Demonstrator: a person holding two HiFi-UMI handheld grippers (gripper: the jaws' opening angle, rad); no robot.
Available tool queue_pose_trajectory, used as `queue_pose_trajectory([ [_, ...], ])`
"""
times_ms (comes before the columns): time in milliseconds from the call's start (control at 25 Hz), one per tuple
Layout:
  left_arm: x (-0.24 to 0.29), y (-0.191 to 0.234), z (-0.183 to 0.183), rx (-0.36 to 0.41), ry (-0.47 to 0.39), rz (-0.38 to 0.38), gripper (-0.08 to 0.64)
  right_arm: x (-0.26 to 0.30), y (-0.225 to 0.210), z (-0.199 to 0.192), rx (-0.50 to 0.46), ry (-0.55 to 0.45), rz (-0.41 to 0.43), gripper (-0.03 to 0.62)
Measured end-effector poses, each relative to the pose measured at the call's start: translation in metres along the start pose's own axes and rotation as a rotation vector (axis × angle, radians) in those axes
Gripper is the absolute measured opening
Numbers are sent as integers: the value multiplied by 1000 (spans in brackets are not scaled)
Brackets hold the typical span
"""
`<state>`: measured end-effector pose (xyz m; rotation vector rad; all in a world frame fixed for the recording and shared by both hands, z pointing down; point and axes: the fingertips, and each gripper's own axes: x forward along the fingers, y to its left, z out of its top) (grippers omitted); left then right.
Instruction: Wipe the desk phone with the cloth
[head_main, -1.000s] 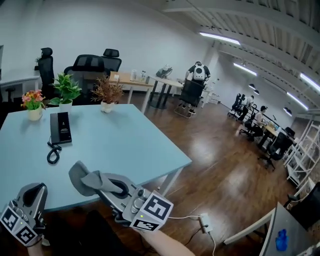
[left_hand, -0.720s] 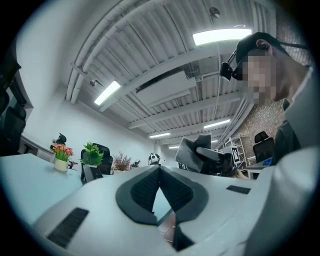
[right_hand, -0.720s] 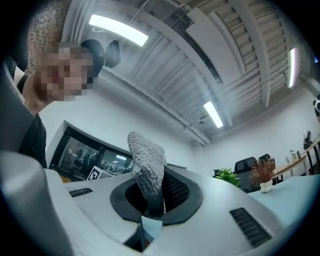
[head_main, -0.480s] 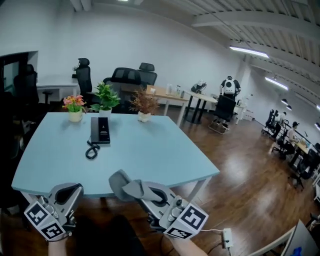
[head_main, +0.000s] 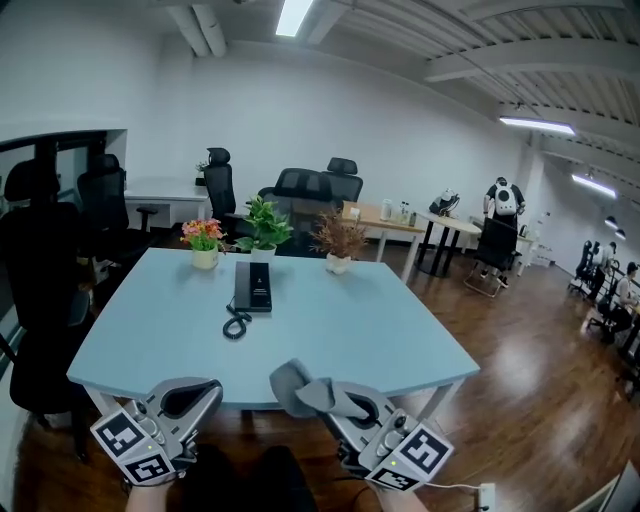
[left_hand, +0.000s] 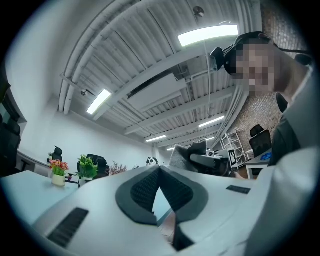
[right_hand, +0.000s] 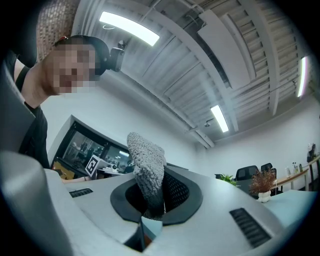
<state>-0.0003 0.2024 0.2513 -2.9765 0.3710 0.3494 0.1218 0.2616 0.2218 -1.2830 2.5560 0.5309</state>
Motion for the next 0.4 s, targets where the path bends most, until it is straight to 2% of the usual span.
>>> queue_pose_trajectory([
  [400, -3, 10, -3, -6, 4, -10, -5, 6, 0, -16, 5, 28, -16, -8],
])
